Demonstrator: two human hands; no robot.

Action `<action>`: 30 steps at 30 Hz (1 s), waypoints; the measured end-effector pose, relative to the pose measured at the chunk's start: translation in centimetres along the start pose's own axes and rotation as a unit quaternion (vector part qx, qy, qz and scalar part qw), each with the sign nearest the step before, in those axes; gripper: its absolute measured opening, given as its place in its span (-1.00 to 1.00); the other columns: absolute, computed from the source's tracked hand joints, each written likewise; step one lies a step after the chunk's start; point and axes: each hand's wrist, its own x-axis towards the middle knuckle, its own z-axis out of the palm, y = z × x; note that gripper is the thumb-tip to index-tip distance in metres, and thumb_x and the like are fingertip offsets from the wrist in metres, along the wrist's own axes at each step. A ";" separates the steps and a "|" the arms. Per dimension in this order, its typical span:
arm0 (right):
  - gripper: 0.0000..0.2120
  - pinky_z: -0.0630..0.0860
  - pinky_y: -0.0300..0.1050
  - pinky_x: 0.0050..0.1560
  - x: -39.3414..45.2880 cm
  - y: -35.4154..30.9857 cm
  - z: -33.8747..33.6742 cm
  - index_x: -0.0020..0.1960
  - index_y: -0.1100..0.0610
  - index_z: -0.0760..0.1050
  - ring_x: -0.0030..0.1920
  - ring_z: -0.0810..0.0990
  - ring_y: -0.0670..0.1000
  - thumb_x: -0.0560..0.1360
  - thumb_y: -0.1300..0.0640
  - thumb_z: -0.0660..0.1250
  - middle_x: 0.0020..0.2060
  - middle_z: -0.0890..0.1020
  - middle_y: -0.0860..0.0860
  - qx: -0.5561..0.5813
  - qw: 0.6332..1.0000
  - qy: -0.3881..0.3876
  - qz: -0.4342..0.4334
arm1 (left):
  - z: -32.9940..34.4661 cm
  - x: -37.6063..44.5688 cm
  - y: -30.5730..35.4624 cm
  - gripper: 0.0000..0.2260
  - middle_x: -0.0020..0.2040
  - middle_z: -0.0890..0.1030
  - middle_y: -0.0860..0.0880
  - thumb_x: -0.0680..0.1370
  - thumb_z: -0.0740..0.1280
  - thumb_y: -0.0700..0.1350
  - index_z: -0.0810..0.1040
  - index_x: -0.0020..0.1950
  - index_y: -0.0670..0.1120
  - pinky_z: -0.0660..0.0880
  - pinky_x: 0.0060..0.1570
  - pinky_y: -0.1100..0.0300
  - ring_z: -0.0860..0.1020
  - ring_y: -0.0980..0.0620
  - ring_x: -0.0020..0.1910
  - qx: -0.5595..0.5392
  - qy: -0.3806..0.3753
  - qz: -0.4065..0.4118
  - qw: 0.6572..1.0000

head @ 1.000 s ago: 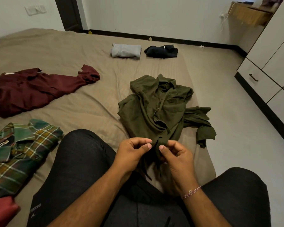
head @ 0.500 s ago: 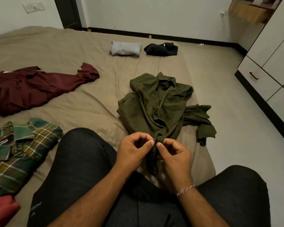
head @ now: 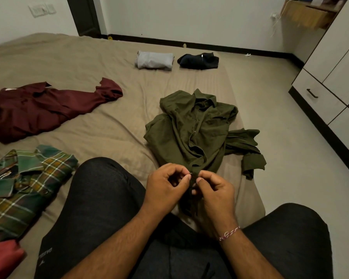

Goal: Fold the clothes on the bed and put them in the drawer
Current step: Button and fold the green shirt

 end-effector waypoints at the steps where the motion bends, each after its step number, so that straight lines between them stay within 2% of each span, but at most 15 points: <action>1: -0.81 0.68 -0.12 -0.14 0.1 0.1 0.0 0.04 0.11 0.68 -0.12 0.73 0.05 0.57 0.35 0.38 -0.10 0.74 0.04 0.004 1.000 -0.004 0.001 | 0.0 0.0 0.0 -0.87 -0.17 0.65 0.10 0.50 0.52 -0.25 0.69 -0.08 -0.02 0.51 -0.22 0.35 0.63 0.06 -0.21 0.003 0.003 0.003 1.000; 6: -0.78 0.67 -0.18 -0.16 0.0 -0.1 -0.1 0.06 0.07 0.67 -0.12 0.72 -0.02 0.57 0.35 0.38 -0.08 0.74 -0.04 -0.008 0.999 -0.034 -0.030 | 0.0 0.2 0.0 -0.87 -0.21 0.66 0.06 0.50 0.51 -0.27 0.70 -0.09 -0.04 0.51 -0.24 0.36 0.62 0.09 -0.24 -0.017 0.005 -0.019 1.000; 10: -0.78 0.68 -0.12 -0.20 0.4 0.1 0.0 0.09 0.10 0.66 -0.17 0.73 0.06 0.55 0.37 0.41 -0.09 0.74 0.06 0.003 0.998 -0.060 -0.037 | 0.2 0.4 -0.2 -0.89 -0.23 0.69 -0.02 0.52 0.50 -0.28 0.71 -0.11 -0.07 0.51 -0.23 0.36 0.62 0.15 -0.27 -0.047 -0.003 -0.069 0.997; 14: -0.74 0.68 -0.15 -0.20 1.0 0.6 0.2 0.06 0.03 0.67 -0.14 0.73 0.03 0.54 0.37 0.43 -0.07 0.73 -0.05 -0.065 0.989 -0.076 -0.105 | 0.0 1.2 -1.0 -0.89 -0.22 0.71 -0.01 0.56 0.47 -0.26 0.71 -0.11 -0.08 0.54 -0.19 0.31 0.64 0.15 -0.24 -0.083 -0.043 -0.118 0.989; 16: -0.73 0.66 -0.21 -0.08 1.6 0.9 0.1 0.06 0.00 0.67 -0.05 0.72 -0.05 0.52 0.35 0.47 -0.09 0.72 -0.11 -0.132 0.973 -0.073 -0.177 | 0.0 1.5 -1.0 -0.89 -0.24 0.70 0.02 0.56 0.45 -0.27 0.71 -0.11 -0.10 0.53 -0.18 0.32 0.62 0.17 -0.24 -0.095 -0.055 -0.134 0.985; 18: -0.76 0.59 -0.31 0.05 2.3 1.3 -0.2 0.08 0.04 0.69 0.03 0.67 -0.15 0.50 0.33 0.50 -0.04 0.69 -0.15 -0.218 0.938 -0.065 -0.262 | 0.1 1.7 -1.2 -0.90 -0.25 0.68 0.03 0.57 0.44 -0.27 0.71 -0.10 -0.12 0.53 -0.18 0.33 0.60 0.18 -0.24 -0.103 -0.065 -0.152 0.981; 20: -0.79 0.56 -0.34 0.07 2.7 1.6 -0.3 0.08 0.09 0.70 0.04 0.65 -0.18 0.50 0.31 0.51 -0.02 0.67 -0.13 -0.260 0.913 -0.059 -0.308 | 0.1 1.8 -1.4 -0.90 -0.27 0.65 0.05 0.58 0.43 -0.26 0.70 -0.09 -0.12 0.52 -0.20 0.32 0.58 0.17 -0.25 -0.115 -0.075 -0.177 0.975; 25: -0.82 0.57 -0.28 0.05 3.2 2.3 -0.4 0.10 0.12 0.70 0.02 0.64 -0.16 0.52 0.28 0.49 -0.03 0.66 -0.10 -0.296 0.892 -0.072 -0.334 | 0.2 1.8 -1.9 -0.86 -0.33 0.61 0.03 0.60 0.41 -0.23 0.71 -0.12 -0.07 0.46 -0.31 0.30 0.54 0.16 -0.33 -0.144 -0.090 -0.223 0.960; 30: -0.83 0.47 -0.43 0.06 3.2 2.8 -0.2 0.11 0.08 0.68 0.01 0.59 -0.23 0.53 0.22 0.49 -0.02 0.64 -0.12 -0.338 0.879 -0.072 -0.329 | 0.4 1.8 -2.5 -0.85 -0.29 0.67 -0.01 0.61 0.41 -0.21 0.74 -0.10 -0.06 0.50 -0.30 0.22 0.59 0.12 -0.31 -0.130 -0.081 -0.237 0.959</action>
